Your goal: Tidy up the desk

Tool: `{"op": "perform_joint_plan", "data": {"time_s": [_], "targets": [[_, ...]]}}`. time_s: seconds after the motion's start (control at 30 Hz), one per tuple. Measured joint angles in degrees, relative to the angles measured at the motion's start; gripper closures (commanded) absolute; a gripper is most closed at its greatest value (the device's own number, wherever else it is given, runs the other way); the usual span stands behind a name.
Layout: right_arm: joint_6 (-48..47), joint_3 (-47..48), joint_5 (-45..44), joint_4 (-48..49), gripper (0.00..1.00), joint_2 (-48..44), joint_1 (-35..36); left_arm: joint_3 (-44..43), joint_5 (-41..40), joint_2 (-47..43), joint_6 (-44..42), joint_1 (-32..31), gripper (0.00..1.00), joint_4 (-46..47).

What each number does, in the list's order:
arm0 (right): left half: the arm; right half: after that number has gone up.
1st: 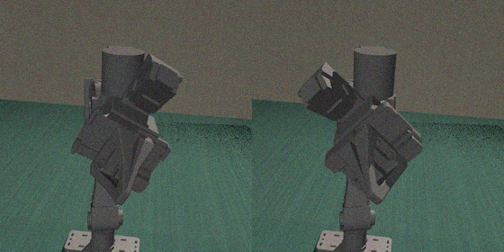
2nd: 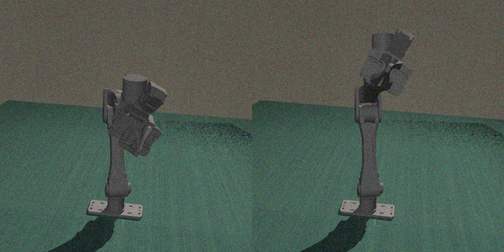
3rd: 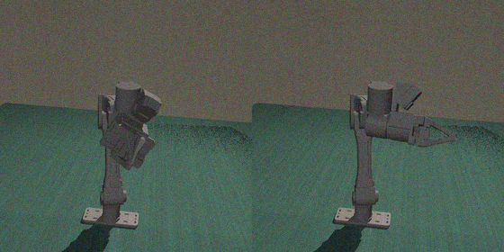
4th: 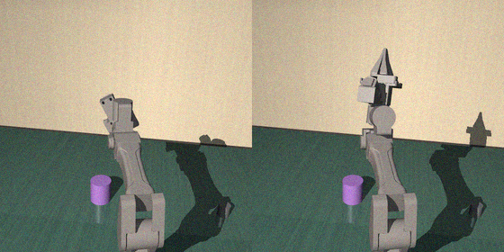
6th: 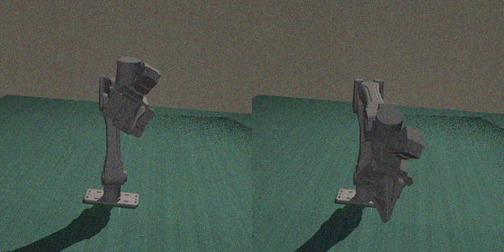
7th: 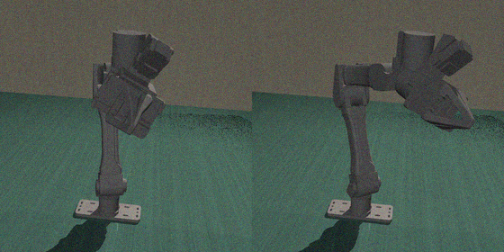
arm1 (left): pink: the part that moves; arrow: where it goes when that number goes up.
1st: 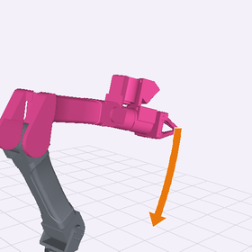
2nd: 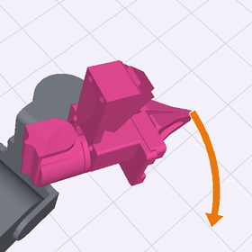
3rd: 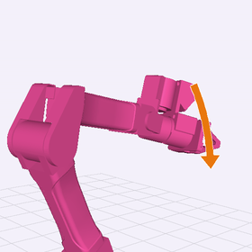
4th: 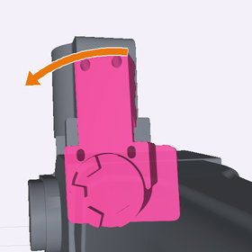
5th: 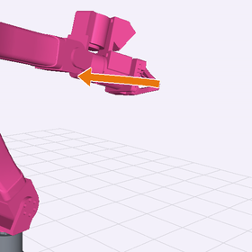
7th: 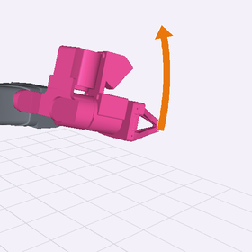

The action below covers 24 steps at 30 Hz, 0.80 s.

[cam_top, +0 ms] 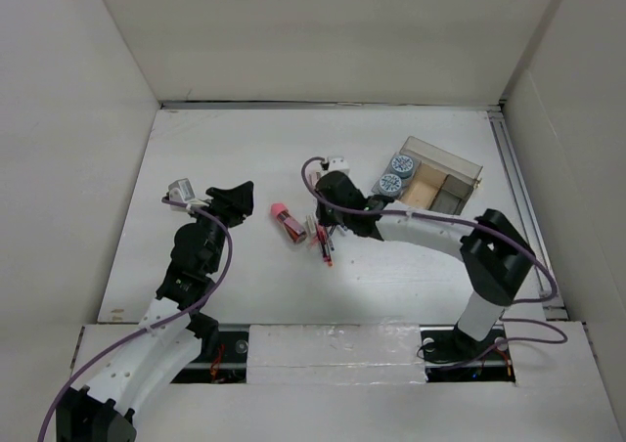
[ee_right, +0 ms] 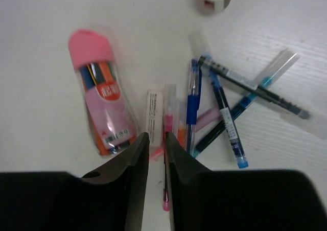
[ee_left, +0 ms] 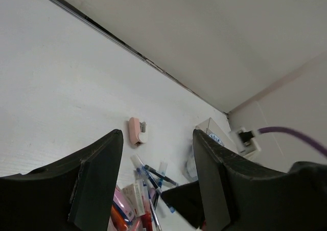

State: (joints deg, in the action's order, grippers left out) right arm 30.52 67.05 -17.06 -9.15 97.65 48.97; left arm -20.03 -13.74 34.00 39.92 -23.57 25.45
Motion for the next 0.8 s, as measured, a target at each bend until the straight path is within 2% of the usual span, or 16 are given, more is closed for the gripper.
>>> {"op": "perform_joint_plan", "data": {"time_s": [0.07, 0.1, 0.43, 0.8], "targets": [[0.17, 0.00, 1.49, -0.83, 0.59, 2.91, 1.36, 0.00, -0.02, 0.04, 0.00, 0.00, 0.47, -0.02], [0.15, 0.00, 2.01, -1.18, 0.59, 4.11, 1.60, 0.00, -0.02, 0.09, 0.00, 0.00, 0.47, -0.04], [0.35, 2.71, 3.43, -2.32, 0.63, 9.07, 1.79, 0.00, -0.02, -0.07, 0.00, 0.00, 0.47, -0.02], [0.28, 4.90, 1.73, -2.43, 0.66, 9.60, 3.28, 0.00, 0.02, -0.07, 0.00, 0.00, 0.46, -0.02]]}}
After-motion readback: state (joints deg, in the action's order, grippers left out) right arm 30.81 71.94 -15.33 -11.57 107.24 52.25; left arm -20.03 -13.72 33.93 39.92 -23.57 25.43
